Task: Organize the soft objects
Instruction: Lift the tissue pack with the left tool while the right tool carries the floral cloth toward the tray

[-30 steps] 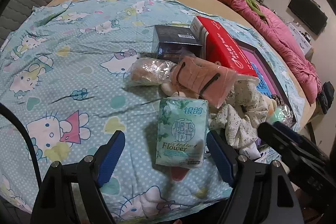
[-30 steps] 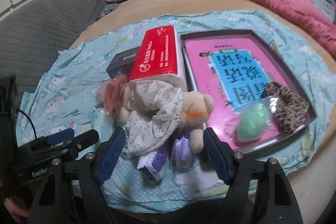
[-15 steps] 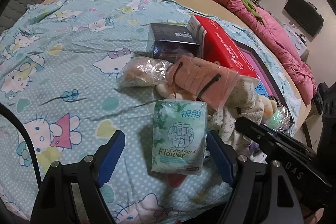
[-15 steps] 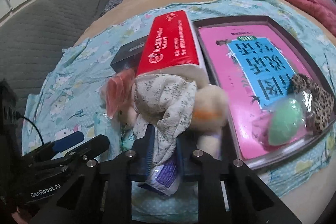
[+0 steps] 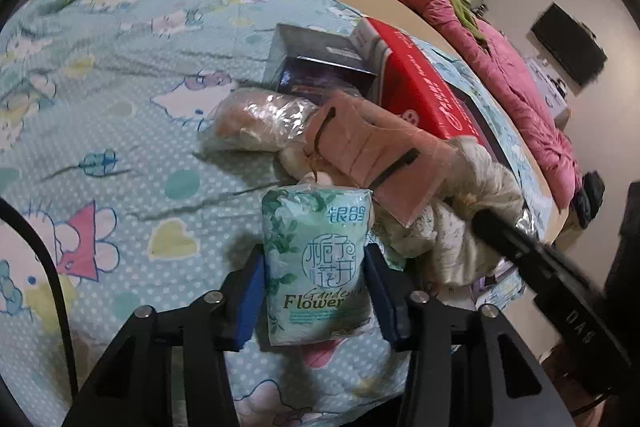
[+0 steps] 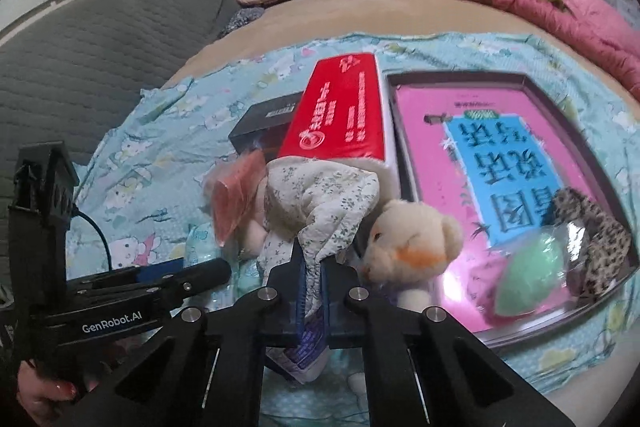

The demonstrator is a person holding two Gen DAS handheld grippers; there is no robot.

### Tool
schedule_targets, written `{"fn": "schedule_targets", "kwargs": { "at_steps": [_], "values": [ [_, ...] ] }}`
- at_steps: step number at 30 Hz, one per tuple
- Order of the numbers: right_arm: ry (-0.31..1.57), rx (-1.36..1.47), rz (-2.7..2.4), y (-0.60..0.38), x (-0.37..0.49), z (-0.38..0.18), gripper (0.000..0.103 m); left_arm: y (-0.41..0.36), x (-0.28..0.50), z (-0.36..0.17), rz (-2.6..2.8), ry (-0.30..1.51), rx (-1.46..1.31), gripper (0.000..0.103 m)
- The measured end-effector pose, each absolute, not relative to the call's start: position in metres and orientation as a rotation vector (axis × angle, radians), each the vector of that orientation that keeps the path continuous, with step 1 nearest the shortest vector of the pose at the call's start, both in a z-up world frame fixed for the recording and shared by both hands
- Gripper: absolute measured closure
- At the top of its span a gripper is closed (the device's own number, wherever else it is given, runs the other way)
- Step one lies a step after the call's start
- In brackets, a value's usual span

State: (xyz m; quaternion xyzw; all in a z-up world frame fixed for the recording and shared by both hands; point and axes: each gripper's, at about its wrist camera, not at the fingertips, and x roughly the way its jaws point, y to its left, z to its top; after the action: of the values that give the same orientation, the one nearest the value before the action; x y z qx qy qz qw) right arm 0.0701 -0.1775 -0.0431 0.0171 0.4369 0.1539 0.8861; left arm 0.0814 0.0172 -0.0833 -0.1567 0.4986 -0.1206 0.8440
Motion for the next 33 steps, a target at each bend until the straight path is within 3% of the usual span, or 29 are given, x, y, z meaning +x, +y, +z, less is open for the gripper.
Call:
{"fn": "schedule_targets", "kwargs": {
  "at_steps": [6, 33],
  "values": [
    [0.828, -0.043, 0.324, -0.175, 0.059, -0.024, 0.097, 0.016, 0.073, -0.067, -0.252, 0.991, -0.297, 0.062],
    [0.649, 0.084, 0.312, -0.224, 0.032, 0.037, 0.097, -0.010, 0.039, 0.028, -0.204, 0.849, -0.205, 0.062]
  ]
}}
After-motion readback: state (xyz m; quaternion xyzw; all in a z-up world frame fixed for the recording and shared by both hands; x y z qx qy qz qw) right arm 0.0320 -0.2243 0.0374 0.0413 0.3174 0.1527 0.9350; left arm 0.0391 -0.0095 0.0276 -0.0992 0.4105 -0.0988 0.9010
